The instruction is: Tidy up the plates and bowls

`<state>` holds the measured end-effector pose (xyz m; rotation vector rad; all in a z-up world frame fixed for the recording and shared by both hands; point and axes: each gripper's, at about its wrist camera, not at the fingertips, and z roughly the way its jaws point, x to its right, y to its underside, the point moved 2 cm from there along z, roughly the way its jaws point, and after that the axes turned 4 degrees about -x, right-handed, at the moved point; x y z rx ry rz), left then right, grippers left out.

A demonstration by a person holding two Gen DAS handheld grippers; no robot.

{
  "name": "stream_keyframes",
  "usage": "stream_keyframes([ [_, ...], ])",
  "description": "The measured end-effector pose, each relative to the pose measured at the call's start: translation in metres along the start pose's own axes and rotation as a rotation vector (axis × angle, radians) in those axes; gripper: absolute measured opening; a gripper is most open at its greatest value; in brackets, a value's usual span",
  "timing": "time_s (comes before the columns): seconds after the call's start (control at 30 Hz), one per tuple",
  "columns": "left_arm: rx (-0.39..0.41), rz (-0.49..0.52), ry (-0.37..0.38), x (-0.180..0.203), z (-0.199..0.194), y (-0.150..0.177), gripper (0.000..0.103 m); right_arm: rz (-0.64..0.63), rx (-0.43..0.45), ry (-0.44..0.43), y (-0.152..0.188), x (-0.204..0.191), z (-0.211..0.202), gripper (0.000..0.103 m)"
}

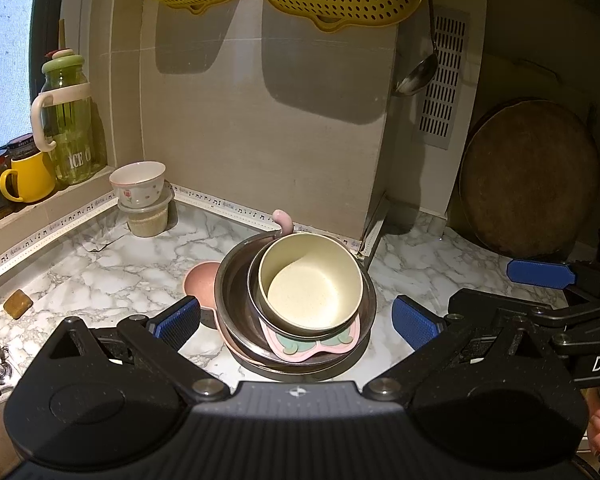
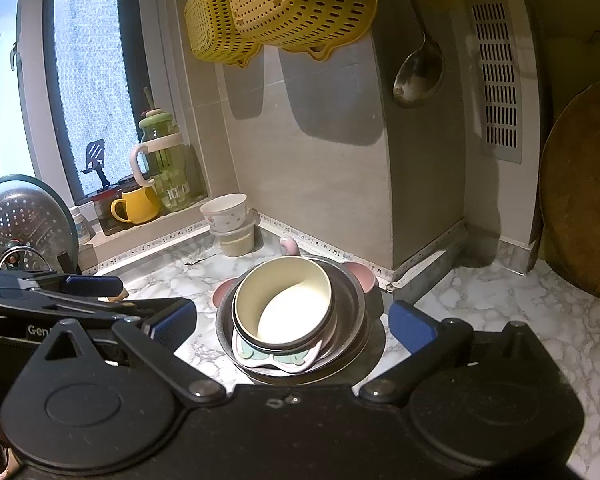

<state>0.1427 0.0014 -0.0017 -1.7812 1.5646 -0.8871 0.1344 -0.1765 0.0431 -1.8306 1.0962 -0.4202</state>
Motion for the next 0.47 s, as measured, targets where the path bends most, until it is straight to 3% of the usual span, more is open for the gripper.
stream_keyframes([
  [0.47, -0.029, -0.027, 0.012, -0.0030, 0.0064, 0.0012, 0.102, 0.009, -0.013, -0.002, 0.0021, 0.0004, 0.0036, 0.103],
])
